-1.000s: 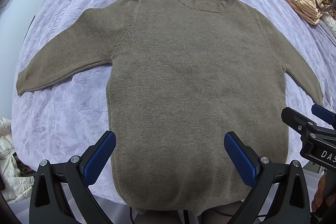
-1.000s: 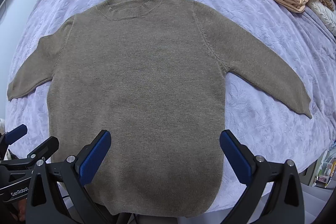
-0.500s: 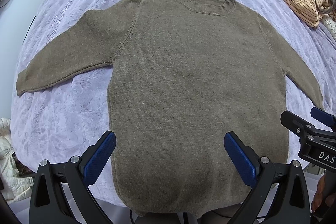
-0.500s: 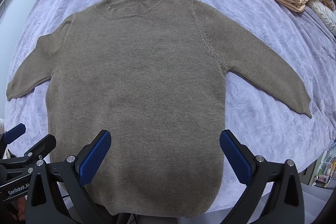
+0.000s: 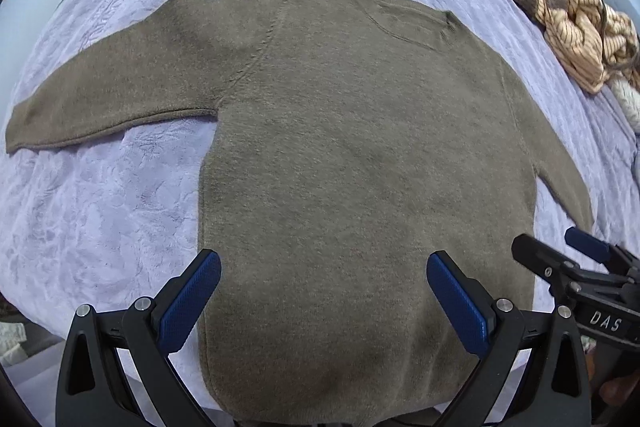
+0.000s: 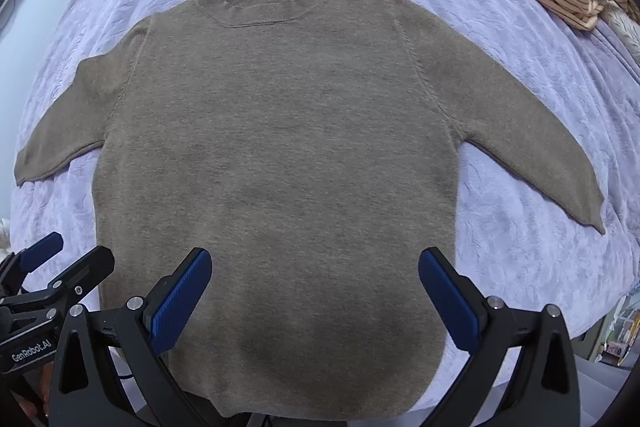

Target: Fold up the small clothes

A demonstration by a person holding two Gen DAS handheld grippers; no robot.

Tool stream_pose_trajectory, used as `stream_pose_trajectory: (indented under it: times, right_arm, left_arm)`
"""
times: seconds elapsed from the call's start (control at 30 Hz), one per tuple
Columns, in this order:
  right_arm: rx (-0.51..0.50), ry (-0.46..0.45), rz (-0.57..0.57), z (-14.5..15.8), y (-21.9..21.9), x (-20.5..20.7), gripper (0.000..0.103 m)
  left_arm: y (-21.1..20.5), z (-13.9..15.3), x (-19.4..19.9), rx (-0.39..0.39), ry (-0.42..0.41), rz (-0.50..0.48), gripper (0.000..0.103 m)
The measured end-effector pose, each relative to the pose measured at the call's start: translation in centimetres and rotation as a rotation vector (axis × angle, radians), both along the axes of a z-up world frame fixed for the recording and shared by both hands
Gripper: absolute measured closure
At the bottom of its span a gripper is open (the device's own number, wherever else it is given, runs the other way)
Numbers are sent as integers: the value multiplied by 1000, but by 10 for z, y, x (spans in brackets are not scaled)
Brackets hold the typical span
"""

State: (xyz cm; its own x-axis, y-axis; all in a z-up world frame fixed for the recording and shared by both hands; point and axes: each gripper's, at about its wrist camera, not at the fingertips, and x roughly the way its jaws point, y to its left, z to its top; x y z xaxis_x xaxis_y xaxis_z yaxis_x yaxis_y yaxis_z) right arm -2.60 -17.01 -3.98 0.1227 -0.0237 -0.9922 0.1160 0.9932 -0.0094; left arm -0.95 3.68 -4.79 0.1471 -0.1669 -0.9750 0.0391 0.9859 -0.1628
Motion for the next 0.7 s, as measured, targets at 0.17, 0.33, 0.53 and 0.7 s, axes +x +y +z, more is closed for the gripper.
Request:
stream_pose_trajectory:
  times: [0.17,0.33,0.53,0.7]
  right_arm:
    - [38,-11,65,-1,32,14,0]
    - [108,-45,142,-2,77,28,0]
    - [159,-17,246,-19,133,43,0]
    - [188,2,306,-32,170,44,0]
  left_arm:
    - [47,-7,15,-59,-31,98,0]
    - [125,-21,32,-108,-74,273,0]
    - [225,-46,45,-152,-148,488,0]
    - [291,-86,51,-336,-175,638,0]
